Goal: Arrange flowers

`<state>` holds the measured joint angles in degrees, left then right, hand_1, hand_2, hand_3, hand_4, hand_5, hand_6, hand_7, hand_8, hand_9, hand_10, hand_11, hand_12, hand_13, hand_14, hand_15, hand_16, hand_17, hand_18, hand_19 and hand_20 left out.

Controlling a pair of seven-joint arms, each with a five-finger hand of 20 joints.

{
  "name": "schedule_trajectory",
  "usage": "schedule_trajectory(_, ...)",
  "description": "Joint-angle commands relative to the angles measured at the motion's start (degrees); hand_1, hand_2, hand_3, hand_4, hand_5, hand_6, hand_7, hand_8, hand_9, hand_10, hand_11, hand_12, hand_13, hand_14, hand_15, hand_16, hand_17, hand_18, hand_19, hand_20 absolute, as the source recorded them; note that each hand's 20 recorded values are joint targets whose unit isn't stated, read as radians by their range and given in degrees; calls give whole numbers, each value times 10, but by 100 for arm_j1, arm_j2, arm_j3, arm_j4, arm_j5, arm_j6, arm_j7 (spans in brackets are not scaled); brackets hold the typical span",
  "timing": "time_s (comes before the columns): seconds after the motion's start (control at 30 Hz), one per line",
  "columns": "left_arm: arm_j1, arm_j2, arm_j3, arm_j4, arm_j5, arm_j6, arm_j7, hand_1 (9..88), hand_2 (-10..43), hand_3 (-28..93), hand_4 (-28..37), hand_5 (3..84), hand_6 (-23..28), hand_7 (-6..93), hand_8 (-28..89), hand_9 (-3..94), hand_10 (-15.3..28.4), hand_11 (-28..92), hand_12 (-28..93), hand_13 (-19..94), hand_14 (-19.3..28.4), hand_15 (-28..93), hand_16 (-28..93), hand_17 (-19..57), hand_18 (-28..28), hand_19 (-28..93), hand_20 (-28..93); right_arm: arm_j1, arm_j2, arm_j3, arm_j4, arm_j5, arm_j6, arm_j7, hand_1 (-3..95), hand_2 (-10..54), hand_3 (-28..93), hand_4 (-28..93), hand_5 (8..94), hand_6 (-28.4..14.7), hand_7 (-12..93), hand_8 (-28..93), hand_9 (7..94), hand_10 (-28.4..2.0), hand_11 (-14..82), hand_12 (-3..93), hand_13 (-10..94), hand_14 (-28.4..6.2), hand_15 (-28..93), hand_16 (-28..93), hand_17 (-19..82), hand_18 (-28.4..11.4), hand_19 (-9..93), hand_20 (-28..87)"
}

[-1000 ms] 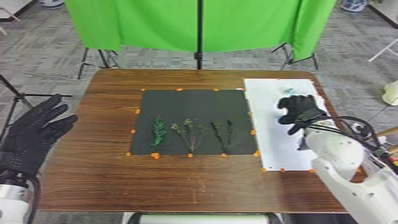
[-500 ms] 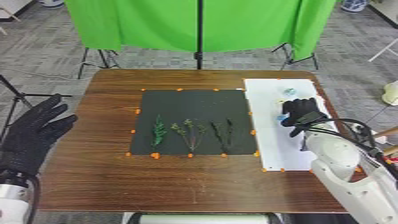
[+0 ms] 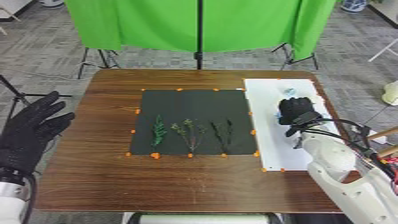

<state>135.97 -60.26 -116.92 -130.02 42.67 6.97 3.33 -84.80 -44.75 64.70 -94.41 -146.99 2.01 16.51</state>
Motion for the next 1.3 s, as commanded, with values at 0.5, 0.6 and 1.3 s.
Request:
schedule_trajectory(0.5,1030,698,-744,-106,-641,498,468,267,79,728,-261,342,26,171,-110,283,114,218,78,277,142,456,-53,-74,206,521,61,1804,-891,-1483,-588,223,305,-722,465,-95,828,-283,691,46,553,-69,885,-27,190,459,762,-20,604,293,331,-149,811,373)
schedule_trajectory(0.6,823,508,-689,-101,-485,391,258,266,79,729,-261,343,27,170,-110,283,114,217,78,277,142,455,-53,-74,206,520,61,2149,-1223,-1848,-361,214,190,-854,466,-95,825,-283,690,46,552,-71,884,-27,189,459,760,-20,604,293,330,-148,810,373)
schedule_trajectory(1.3,-324,793,-270,311,-239,36,-228,267,78,728,-258,343,28,170,-107,283,115,221,77,273,146,459,-54,-75,206,519,59,2427,-2892,-3010,687,-734,-207,-1436,464,-95,823,-283,682,44,556,-70,878,-30,193,462,749,-18,610,294,323,-146,806,376)
